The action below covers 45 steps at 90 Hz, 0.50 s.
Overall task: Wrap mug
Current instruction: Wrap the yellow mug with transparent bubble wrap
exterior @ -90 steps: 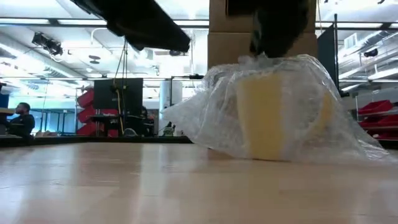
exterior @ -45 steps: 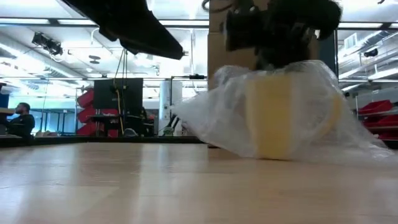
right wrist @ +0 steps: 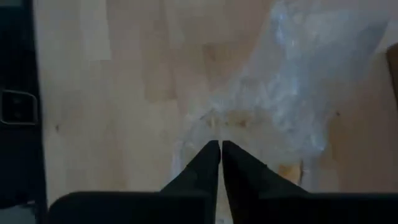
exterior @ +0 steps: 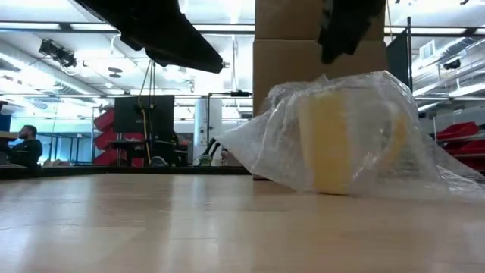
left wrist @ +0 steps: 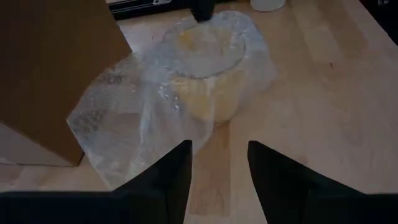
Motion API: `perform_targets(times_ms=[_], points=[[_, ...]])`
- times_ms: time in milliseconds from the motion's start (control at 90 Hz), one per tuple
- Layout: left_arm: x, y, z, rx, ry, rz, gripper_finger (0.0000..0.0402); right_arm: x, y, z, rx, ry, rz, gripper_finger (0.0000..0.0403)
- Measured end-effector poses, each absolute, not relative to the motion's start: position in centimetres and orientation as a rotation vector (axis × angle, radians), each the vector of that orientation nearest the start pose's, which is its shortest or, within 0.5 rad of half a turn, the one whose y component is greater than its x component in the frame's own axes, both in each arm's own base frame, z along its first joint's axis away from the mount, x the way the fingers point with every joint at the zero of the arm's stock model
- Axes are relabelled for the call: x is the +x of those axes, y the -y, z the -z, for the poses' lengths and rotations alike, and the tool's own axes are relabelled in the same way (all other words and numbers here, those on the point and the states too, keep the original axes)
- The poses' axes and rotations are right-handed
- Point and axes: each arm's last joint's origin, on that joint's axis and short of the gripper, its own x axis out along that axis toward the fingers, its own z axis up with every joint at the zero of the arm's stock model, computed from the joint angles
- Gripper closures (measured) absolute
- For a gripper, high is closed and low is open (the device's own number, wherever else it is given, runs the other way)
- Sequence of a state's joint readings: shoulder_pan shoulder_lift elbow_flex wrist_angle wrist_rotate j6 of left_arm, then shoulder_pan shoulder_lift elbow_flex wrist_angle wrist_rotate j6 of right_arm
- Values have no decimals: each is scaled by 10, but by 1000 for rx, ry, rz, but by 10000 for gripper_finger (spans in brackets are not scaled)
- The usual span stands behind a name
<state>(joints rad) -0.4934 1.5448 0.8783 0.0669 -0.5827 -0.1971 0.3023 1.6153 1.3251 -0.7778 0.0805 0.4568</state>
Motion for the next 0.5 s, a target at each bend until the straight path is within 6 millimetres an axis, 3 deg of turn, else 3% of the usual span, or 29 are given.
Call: perform_targets(times_ms=[322,500], points=[[287,136,-209,104,-530,-148,259,338,-106,-193,202,-1298,36,403],[286,136,-208,96,-535,-150,259,345,-100,-179,191,-1331,37,402]])
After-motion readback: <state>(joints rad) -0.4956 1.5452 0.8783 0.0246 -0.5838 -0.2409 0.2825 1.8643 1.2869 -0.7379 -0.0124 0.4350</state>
